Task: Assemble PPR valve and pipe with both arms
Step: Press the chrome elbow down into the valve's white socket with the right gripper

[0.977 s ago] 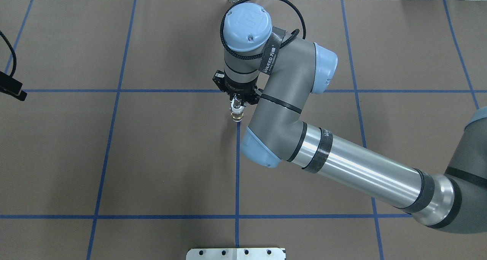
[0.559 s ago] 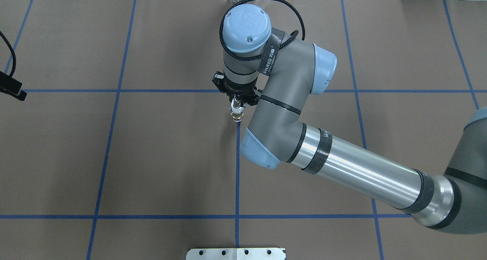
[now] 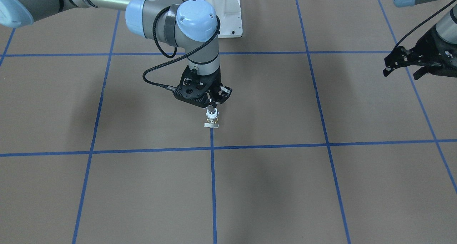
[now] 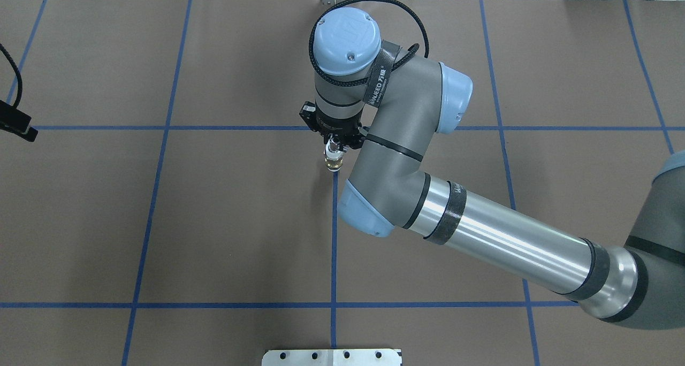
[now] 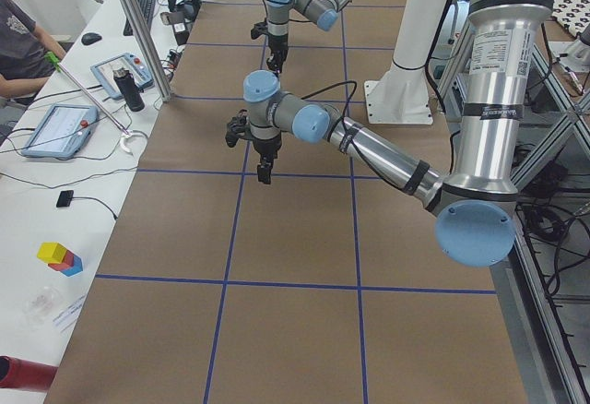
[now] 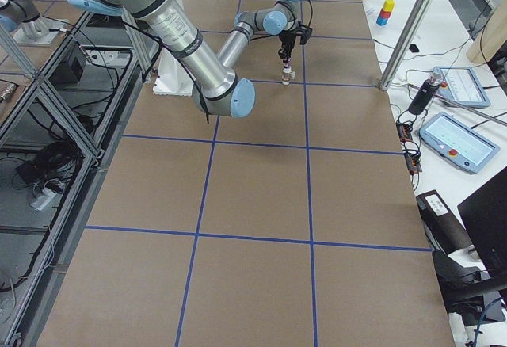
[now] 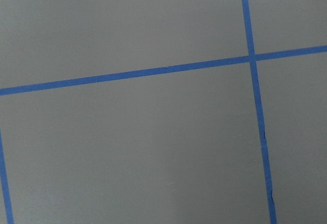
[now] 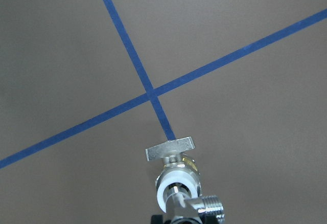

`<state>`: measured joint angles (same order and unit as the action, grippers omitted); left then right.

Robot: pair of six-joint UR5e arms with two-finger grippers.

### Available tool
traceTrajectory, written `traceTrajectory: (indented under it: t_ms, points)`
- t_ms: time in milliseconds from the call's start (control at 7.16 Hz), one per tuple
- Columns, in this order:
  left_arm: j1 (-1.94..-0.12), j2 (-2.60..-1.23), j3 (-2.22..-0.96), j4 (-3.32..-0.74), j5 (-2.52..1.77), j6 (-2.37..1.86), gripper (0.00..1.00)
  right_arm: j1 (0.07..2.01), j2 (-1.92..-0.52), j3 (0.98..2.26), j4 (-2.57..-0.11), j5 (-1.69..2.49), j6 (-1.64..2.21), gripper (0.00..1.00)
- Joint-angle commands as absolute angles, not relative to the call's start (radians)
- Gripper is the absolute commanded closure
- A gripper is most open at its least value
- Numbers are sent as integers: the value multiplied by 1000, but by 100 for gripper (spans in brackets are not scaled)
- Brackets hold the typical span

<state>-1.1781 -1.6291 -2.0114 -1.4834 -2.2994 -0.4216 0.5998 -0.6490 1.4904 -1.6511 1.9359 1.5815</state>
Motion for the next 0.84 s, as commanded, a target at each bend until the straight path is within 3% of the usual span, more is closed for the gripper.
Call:
traceTrajectory:
  t_ms: [0, 698]
  points:
    - [-1178, -1628, -2014, -1483, -2299, -422, 0, 600, -649, 1483, -1651, 1934, 1578, 100]
    - [-1178, -1628, -2023, -1483, -2301, -423, 0, 600, -647, 1436, -1571, 1934, 1582, 100]
